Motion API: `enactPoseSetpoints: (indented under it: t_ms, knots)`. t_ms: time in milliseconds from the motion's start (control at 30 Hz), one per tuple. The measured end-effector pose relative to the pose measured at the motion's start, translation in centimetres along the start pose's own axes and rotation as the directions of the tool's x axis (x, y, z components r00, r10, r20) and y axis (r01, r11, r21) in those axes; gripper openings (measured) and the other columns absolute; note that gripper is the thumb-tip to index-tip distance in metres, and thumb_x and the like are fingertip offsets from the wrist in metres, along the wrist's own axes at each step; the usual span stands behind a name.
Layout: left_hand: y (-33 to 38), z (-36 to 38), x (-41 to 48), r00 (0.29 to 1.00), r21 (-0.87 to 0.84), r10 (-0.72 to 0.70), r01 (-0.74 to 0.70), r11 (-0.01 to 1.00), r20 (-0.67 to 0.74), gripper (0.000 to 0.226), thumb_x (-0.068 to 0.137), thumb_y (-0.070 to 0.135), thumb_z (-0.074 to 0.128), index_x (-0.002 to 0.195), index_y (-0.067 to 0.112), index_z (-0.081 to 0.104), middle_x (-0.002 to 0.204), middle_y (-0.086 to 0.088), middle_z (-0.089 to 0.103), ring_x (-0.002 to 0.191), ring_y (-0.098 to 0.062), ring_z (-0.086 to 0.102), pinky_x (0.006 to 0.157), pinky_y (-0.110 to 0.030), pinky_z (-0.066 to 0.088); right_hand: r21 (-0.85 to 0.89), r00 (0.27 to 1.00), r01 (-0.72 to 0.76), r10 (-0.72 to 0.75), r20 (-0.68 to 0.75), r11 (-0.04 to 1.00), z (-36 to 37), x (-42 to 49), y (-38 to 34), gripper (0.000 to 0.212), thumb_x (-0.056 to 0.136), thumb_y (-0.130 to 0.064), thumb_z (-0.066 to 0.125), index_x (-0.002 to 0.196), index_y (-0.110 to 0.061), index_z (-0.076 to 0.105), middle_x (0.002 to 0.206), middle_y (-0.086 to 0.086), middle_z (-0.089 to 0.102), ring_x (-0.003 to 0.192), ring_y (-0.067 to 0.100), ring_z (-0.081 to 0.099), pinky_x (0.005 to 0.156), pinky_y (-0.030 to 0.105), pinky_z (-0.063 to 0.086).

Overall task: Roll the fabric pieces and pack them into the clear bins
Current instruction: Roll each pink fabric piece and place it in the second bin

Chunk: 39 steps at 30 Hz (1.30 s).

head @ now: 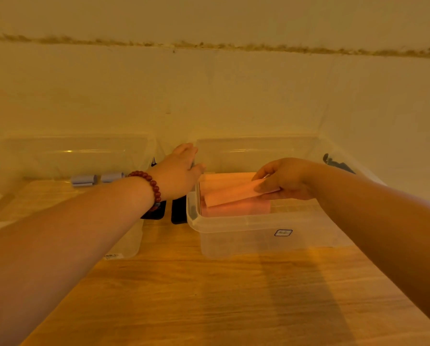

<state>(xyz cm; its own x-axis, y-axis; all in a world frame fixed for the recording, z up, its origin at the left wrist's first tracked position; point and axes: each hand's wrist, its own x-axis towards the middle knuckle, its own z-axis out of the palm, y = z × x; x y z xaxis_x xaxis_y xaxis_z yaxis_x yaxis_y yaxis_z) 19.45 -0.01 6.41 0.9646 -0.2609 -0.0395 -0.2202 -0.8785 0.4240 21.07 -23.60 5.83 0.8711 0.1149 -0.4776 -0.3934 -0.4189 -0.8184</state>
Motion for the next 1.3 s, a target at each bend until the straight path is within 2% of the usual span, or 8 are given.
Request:
enactPoseSetpoints:
  t_ms: [200, 333, 433, 600, 767, 933, 1133, 1300]
  knots:
    - [-0.1, 0.1, 0.0, 1.000, 0.017, -0.006, 0.006, 1.000, 0.003, 0.057, 0.103, 0.035, 0.029, 0.152, 0.011, 0.012, 0.161, 0.002, -0.002, 0.146, -0.016, 0.010, 0.113, -0.026, 0.015, -0.111, 0.994, -0.105, 0.108, 0.026, 0.988, 0.2, -0.4, 0.5, 0.022, 0.083, 0.011, 0.065, 0.099, -0.005, 0.067, 0.110, 0.014, 0.063, 0.100, 0.028, 0.065, 0.086, 0.037, 0.057]
    - [0.0, 0.0, -0.3, 1.000, 0.007, -0.006, 0.006, 1.000, 0.013, 0.057, 0.103, 0.034, 0.029, 0.153, 0.011, 0.010, 0.161, 0.002, -0.003, 0.146, -0.015, 0.009, 0.113, -0.025, 0.014, -0.279, 0.993, -0.118, 0.120, -0.010, 0.953, 0.4, -0.7, 0.6, 0.024, 0.084, 0.004, 0.068, 0.104, -0.010, 0.067, 0.096, 0.006, 0.062, 0.083, 0.016, 0.060, 0.071, 0.026, 0.055]
    - [0.1, 0.0, -0.3, 1.000, 0.007, -0.003, 0.003, 1.000, 0.015, 0.057, 0.104, 0.034, 0.028, 0.153, 0.011, 0.009, 0.161, 0.002, -0.004, 0.146, -0.015, 0.009, 0.112, -0.024, 0.014, -0.437, 0.989, -0.139, 0.148, -0.015, 0.889, 0.6, -1.0, 0.5, 0.029, 0.087, 0.001, 0.067, 0.113, -0.013, 0.065, 0.094, 0.002, 0.058, 0.081, 0.015, 0.055, 0.077, 0.029, 0.052]
    - [0.0, 0.0, -0.3, 1.000, 0.006, -0.003, 0.003, 1.000, 0.021, 0.057, 0.104, 0.034, 0.028, 0.153, 0.012, 0.008, 0.161, 0.003, -0.006, 0.146, -0.014, 0.008, 0.112, -0.024, 0.014, -0.479, 0.987, -0.143, 0.160, -0.005, 0.866, 0.6, -0.9, 0.5, 0.030, 0.088, 0.001, 0.065, 0.117, -0.009, 0.065, 0.090, 0.002, 0.061, 0.077, 0.013, 0.057, 0.066, 0.022, 0.050]
    - [-0.1, 0.1, -0.1, 0.998, 0.004, -0.002, 0.001, 1.000, 0.060, 0.062, 0.103, 0.037, 0.029, 0.153, 0.013, 0.002, 0.160, 0.003, -0.011, 0.147, -0.014, 0.002, 0.115, -0.026, 0.010, -0.543, 0.996, -0.078, 0.091, -0.003, 0.836, 0.6, 0.1, 0.7, 0.028, 0.086, -0.004, 0.070, 0.114, -0.005, 0.066, 0.090, 0.004, 0.062, 0.079, 0.016, 0.060, 0.086, 0.033, 0.055]
    - [-0.2, 0.0, 0.0, 0.996, 0.002, -0.004, 0.004, 1.000, 0.084, 0.063, 0.102, 0.038, 0.028, 0.153, 0.013, -0.002, 0.159, 0.004, -0.015, 0.147, -0.015, -0.002, 0.116, -0.027, 0.007, -0.729, 0.997, 0.025, 0.039, 0.071, 0.684, 0.7, 0.5, 0.3, 0.020, 0.086, -0.011, 0.072, 0.102, -0.017, 0.061, 0.098, 0.000, 0.053, 0.078, 0.016, 0.057, 0.068, 0.026, 0.057]
    - [-0.4, 0.2, 0.3, 0.996, -0.017, -0.006, 0.008, 1.000, 0.091, 0.065, 0.102, 0.040, 0.028, 0.153, 0.014, -0.002, 0.159, 0.006, -0.016, 0.147, -0.013, -0.003, 0.116, -0.026, 0.007, -0.842, 0.989, 0.122, 0.008, 0.148, 0.526, 0.5, 0.8, -0.1, 0.024, 0.086, -0.019, 0.073, 0.107, -0.018, 0.060, 0.102, 0.001, 0.053, 0.084, 0.023, 0.061, 0.063, 0.022, 0.053]
    - [-0.6, 0.4, 0.5, 0.997, -0.033, -0.005, 0.008, 0.999, 0.081, 0.065, 0.102, 0.040, 0.029, 0.153, 0.016, -0.002, 0.159, 0.008, -0.016, 0.147, -0.011, -0.003, 0.114, -0.023, 0.006, -0.847, 0.984, 0.156, -0.009, 0.176, 0.508, 0.2, 1.2, 0.1, 0.022, 0.086, -0.020, 0.072, 0.103, -0.018, 0.059, 0.088, -0.006, 0.050, 0.068, 0.010, 0.056, 0.056, 0.017, 0.049]
